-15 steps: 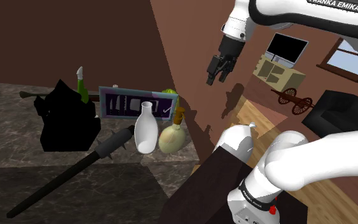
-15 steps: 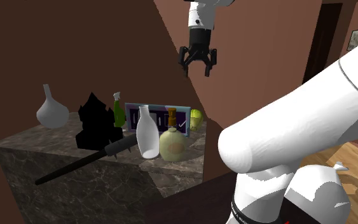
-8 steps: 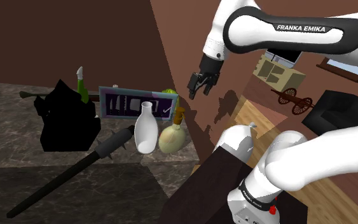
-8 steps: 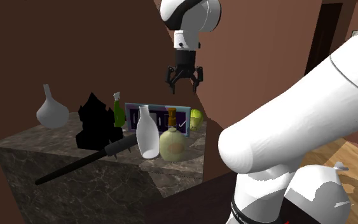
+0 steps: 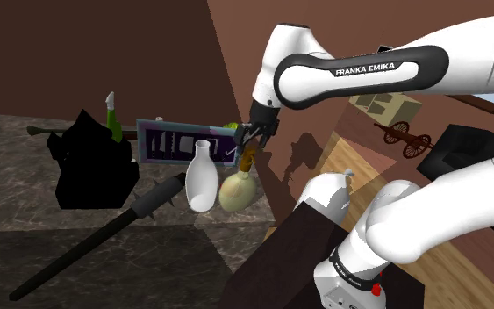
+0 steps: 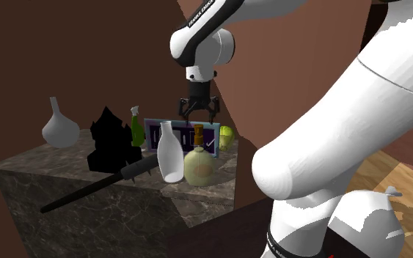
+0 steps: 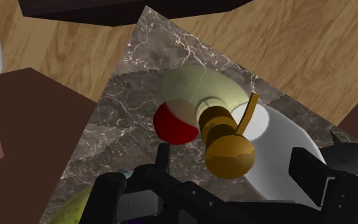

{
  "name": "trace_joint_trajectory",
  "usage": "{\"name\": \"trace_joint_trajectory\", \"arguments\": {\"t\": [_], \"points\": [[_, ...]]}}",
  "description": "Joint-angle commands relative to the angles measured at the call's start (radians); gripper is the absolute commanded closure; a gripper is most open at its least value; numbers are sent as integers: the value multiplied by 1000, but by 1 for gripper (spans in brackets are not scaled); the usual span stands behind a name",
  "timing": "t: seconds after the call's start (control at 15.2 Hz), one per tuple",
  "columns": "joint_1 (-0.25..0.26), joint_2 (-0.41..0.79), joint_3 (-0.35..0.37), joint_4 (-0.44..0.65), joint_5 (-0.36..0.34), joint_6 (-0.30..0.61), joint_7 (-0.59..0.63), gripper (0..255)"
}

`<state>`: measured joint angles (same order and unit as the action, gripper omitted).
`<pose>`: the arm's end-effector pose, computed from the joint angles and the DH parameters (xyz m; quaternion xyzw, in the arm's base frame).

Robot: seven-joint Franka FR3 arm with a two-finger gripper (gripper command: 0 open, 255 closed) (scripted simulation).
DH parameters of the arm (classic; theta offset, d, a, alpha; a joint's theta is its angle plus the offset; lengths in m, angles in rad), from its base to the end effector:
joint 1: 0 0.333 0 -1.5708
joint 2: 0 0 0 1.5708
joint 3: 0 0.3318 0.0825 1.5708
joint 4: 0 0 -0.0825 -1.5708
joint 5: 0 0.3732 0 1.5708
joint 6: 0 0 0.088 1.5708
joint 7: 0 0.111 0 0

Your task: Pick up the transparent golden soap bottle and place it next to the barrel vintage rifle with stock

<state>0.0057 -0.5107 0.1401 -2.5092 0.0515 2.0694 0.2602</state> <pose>0.3751 0.0611 0.4765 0.9965 -0.0763 0.0352 0.0044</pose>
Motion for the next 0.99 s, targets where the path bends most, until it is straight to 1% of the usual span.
{"name": "trace_joint_trajectory", "arguments": {"t": [0.0,0.26,0.79,0.86,0.92], "points": [[0,16,4,-19,0,36,4,0],[-1,46,8,-59,-1,106,6,0],[-1,46,8,-59,-1,106,6,0],[-1,46,8,-59,-1,106,6,255],[-1,46,8,-59,-1,106,6,255]]}}
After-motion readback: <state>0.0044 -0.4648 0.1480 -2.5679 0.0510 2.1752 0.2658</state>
